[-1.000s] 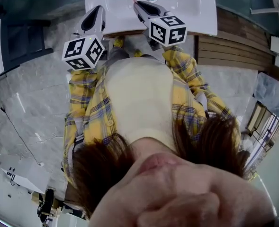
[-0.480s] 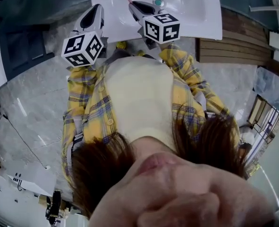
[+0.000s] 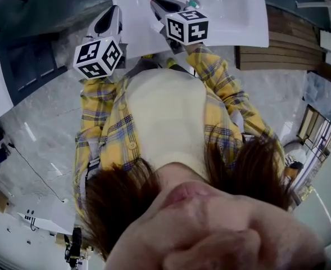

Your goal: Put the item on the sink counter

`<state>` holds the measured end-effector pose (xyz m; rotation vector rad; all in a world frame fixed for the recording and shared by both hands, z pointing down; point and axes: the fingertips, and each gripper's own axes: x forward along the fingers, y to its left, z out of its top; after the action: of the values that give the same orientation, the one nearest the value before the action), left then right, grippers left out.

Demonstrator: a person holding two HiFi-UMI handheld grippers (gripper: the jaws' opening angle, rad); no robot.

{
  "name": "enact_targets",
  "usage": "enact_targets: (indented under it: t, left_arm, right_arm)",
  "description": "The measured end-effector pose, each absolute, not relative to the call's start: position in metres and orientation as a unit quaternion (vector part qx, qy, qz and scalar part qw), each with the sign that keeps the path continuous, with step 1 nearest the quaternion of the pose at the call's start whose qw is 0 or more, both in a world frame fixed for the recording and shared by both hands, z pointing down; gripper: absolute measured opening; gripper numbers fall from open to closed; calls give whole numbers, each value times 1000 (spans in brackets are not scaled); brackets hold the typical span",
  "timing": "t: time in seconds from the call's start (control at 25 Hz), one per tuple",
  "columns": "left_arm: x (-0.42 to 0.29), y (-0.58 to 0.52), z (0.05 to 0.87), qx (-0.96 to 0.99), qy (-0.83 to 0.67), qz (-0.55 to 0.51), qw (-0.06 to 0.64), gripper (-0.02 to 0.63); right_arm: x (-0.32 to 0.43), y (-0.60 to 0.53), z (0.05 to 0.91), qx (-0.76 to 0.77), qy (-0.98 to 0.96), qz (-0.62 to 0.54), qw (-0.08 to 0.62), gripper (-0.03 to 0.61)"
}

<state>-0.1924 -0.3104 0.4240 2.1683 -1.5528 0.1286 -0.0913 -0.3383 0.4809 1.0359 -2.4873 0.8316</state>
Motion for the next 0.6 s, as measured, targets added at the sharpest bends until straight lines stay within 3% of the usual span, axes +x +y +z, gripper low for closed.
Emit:
enact_targets:
  t: [0.6]
  left_arm:
    - [-207,-327,442,796,-556,70,227,6]
  right_arm:
    - [-130,-363,516,397,-839,307,211,40]
